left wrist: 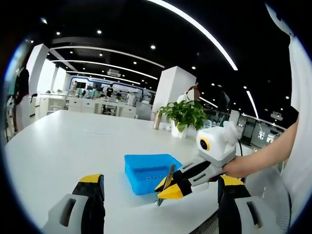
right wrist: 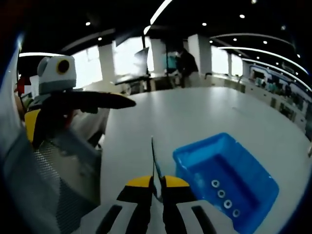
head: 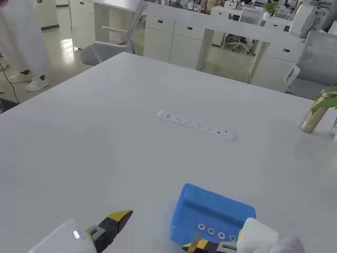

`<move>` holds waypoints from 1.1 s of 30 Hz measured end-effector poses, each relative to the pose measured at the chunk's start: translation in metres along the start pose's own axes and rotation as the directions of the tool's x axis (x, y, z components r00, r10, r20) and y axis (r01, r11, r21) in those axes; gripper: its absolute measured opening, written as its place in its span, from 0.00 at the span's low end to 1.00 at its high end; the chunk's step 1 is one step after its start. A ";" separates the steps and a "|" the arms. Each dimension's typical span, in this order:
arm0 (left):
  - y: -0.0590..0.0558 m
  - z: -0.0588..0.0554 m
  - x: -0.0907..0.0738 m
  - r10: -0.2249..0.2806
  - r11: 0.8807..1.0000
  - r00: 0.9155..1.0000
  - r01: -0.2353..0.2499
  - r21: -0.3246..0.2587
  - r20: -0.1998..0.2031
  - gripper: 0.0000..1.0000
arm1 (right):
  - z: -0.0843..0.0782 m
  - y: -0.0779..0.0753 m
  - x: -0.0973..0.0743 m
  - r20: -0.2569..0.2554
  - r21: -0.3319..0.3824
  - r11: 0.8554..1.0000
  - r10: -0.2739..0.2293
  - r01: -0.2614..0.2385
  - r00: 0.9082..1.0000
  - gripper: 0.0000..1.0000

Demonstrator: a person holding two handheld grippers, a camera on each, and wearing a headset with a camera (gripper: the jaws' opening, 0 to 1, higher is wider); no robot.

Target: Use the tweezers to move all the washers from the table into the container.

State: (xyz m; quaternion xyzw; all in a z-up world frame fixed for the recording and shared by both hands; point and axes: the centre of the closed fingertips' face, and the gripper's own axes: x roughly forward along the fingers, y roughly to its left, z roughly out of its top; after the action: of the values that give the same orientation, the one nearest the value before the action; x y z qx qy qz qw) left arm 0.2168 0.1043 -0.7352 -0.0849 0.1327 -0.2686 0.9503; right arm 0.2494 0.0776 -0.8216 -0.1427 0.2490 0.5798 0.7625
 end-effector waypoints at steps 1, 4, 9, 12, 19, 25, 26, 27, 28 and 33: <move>0.001 -0.001 0.000 0.008 1.000 1.000 -0.008 0.015 -0.008 0.99 | 0.000 0.001 0.000 0.002 -0.006 1.000 -0.006 0.006 1.000 0.04; 0.000 0.000 0.000 0.003 1.000 1.000 -0.003 0.018 0.001 0.99 | -0.001 -0.002 -0.003 0.005 -0.010 1.000 -0.026 0.026 1.000 0.03; 0.000 -0.001 0.000 0.006 0.999 1.000 -0.005 0.042 -0.011 0.99 | -0.002 -0.009 -0.008 0.038 0.085 0.995 -0.057 0.054 0.998 0.02; 0.001 -0.001 -0.001 0.011 0.999 1.000 -0.011 0.050 -0.006 0.99 | -0.004 -0.018 -0.011 0.067 0.210 0.976 -0.077 0.061 0.995 0.03; 0.000 -0.002 0.000 0.006 0.998 1.000 -0.005 0.058 -0.011 0.99 | 0.015 -0.024 -0.031 0.165 0.347 0.937 -0.104 0.041 0.981 0.03; 0.000 -0.002 0.000 0.006 0.998 1.000 -0.005 0.062 -0.012 0.99 | 0.031 -0.034 -0.049 0.225 0.386 0.922 -0.113 0.018 0.968 0.03; 0.000 -0.003 0.001 0.005 0.998 1.000 -0.004 0.056 -0.020 0.99 | 0.034 -0.036 -0.051 0.232 0.384 0.923 -0.117 0.019 0.966 0.03; 0.000 -0.003 0.001 0.006 0.998 1.000 -0.004 0.059 -0.021 0.99 | 0.037 -0.038 -0.053 0.238 0.383 0.923 -0.119 0.020 0.964 0.03; 0.000 -0.003 0.001 0.005 0.998 1.000 -0.003 0.062 -0.022 0.99 | 0.041 -0.039 -0.055 0.247 0.380 0.925 -0.122 0.020 0.961 0.03; 0.000 -0.004 0.001 0.004 0.998 1.000 -0.003 0.060 -0.023 0.99 | 0.060 -0.051 -0.064 0.277 0.364 0.931 -0.148 0.039 0.949 0.03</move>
State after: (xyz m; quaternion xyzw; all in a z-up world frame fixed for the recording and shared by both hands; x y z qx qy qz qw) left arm 0.2162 0.1036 -0.7389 -0.0530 0.1354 -0.2719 0.9513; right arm 0.2981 0.0414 -0.7405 0.0746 0.2235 0.5029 0.8316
